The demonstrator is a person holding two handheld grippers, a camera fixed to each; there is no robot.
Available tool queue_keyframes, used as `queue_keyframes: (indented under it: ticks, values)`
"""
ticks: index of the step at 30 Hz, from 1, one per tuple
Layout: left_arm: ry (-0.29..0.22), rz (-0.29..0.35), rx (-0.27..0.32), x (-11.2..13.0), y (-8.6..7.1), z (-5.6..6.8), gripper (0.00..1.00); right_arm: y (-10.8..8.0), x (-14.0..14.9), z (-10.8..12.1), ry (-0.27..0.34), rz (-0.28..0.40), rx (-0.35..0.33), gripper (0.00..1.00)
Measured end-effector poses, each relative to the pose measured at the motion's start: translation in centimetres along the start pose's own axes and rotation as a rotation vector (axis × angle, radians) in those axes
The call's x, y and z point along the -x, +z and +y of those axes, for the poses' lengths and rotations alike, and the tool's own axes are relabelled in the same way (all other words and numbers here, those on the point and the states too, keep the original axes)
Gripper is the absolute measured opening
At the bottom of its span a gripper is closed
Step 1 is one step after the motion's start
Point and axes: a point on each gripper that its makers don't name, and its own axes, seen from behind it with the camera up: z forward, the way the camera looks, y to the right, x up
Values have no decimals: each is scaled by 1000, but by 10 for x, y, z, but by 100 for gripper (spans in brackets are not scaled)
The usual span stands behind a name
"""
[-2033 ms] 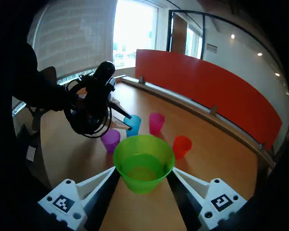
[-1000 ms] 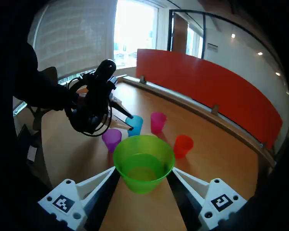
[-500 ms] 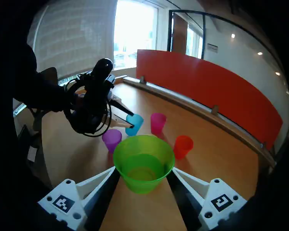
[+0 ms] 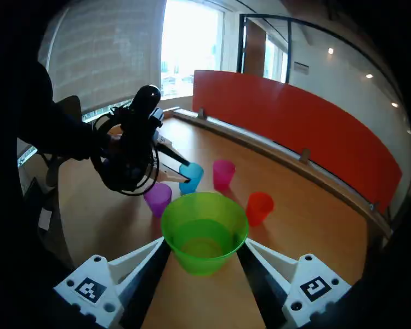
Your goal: Pour water
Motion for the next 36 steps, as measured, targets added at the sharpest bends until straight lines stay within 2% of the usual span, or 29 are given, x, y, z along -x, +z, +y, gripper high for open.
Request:
queue_keyframes:
  ticks: [5, 9, 25, 36]
  values:
    - [-18, -1, 0, 2, 1, 1, 91, 7, 7, 3, -3, -4, 5, 85]
    - [-10, -6, 1, 5, 3, 3, 91, 17, 17, 6, 1, -8, 10, 85]
    - [-33, -2, 15, 2, 2, 3, 91, 81, 82, 16, 49, -62, 24, 85]
    - [-27, -3, 24, 0, 6, 4, 91, 111, 105, 16, 39, -92, 12, 86]
